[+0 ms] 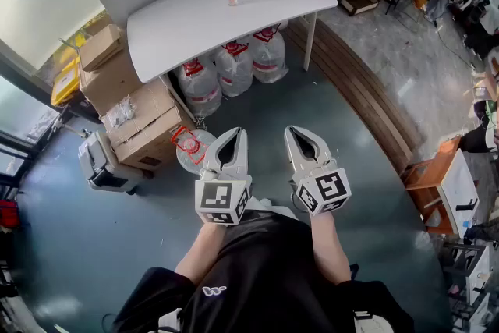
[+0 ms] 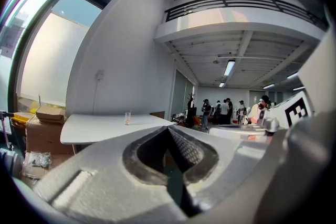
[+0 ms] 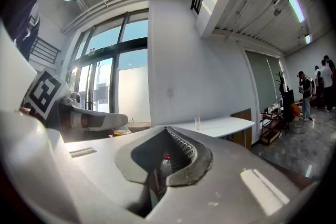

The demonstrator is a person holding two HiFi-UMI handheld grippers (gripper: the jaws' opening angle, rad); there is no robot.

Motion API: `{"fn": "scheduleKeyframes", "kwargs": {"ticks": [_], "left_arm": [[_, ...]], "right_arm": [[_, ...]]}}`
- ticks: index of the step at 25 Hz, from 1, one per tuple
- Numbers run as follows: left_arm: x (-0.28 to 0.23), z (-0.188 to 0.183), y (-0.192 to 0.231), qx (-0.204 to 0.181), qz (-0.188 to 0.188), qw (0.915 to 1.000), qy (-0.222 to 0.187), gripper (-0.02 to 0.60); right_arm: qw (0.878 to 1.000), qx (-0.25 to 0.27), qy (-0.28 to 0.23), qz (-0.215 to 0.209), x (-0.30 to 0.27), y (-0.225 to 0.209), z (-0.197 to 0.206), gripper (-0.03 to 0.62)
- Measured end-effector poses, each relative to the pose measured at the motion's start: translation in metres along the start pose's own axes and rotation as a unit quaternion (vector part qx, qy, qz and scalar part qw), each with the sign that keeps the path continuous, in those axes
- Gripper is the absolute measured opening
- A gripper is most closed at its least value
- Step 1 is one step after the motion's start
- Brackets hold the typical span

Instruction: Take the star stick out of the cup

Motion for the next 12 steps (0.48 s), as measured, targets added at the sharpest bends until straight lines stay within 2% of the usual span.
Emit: {"fn": "scheduleKeyframes", "kwargs": {"ticks": [12], "left_arm": [[-0.007,0.000,-0.003,-0.005,-0.010,0.9999,0.001,0.002]], "right_arm": [[1.000,-0.009,-0.008,-0.003,-0.003,-0.014,0.000,0.006]]}}
Point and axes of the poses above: the fingertips, and each gripper's own axes: x backward along the fingers, y to its left, z out of its underside, the point moved 4 cm from there along x, backward along the fingers, and after that the axes turned 4 degrees about y, right-handed, at the moved point
